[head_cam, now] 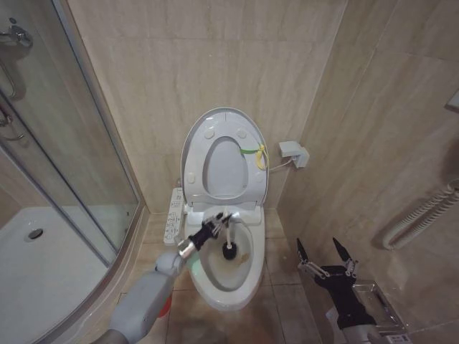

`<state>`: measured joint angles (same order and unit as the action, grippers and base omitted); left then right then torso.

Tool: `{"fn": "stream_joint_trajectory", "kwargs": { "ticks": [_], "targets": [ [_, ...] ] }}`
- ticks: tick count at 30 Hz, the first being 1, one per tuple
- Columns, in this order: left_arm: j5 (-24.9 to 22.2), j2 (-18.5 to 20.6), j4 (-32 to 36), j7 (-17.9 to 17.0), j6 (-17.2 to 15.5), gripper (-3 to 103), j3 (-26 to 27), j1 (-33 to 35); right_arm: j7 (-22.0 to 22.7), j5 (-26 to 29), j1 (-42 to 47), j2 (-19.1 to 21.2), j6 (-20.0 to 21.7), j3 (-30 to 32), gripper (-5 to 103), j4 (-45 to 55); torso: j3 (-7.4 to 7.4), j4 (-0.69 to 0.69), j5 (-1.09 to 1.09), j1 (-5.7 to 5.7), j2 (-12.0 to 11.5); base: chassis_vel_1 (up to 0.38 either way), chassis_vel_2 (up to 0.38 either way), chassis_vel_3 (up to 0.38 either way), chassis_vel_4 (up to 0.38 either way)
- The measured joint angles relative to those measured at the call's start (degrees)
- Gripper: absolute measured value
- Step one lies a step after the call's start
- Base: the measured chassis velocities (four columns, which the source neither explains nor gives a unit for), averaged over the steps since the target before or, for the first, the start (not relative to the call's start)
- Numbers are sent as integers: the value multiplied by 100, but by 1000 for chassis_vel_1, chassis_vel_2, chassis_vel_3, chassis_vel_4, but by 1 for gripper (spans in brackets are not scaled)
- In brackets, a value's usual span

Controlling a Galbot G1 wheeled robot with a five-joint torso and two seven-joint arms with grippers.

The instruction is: Open the toilet lid, clean the toilet bowl with a toilet brush, close the toilet lid, and flush.

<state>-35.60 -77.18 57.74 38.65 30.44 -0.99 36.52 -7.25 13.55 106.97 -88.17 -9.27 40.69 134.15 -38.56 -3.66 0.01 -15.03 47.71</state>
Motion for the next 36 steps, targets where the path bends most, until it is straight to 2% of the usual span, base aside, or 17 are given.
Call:
{"fn": "stream_joint_trajectory", "kwargs": {
  "ticks": [4,8,10,11,12,14,20,23,29,32,35,36],
  "targets": [
    [-47,-197,-36,-27,-19,23,63,-33,0,0,0,0,0,0,100,0,0,2,1,0,0,0,0,0,0],
    [-37,-627,-258,1,-18,23,221,205,0,0,0,0,0,0,100,0,0,3,0,0,0,0,0,0,0],
    [-18,-721,-337,28,-8,23,264,259,0,0,0,0,0,0,100,0,0,2,0,0,0,0,0,0,0],
    [80,-912,-564,102,66,23,359,332,0,0,0,0,0,0,100,0,0,2,0,0,0,0,0,0,0],
    [80,-912,-564,102,66,23,359,332,0,0,0,0,0,0,100,0,0,2,0,0,0,0,0,0,0],
    [295,-1110,-981,235,269,23,509,379,0,0,0,0,0,0,100,0,0,1,-1,0,0,0,0,0,0],
    [538,-1099,-940,203,466,23,562,411,0,0,0,0,0,0,100,0,0,2,-1,0,0,0,0,0,0],
    [958,-1058,-801,-96,662,23,669,196,0,0,0,0,0,0,100,0,0,3,-1,0,0,0,0,0,0],
    [1109,-1180,-970,-372,883,23,805,-181,0,0,0,0,0,0,100,0,0,1,0,0,0,0,0,0,0],
    [1060,-1278,-1156,-342,984,23,812,-196,0,0,0,0,0,0,100,0,0,0,-1,0,0,0,0,0,0],
    [915,-1321,-1318,-195,1032,23,773,-47,0,0,0,0,0,0,100,0,0,0,-2,0,0,0,0,0,0],
    [796,-1339,-1492,-41,1128,23,756,57,0,0,0,0,0,0,100,0,0,2,-2,0,0,0,0,0,0]
  ]
}}
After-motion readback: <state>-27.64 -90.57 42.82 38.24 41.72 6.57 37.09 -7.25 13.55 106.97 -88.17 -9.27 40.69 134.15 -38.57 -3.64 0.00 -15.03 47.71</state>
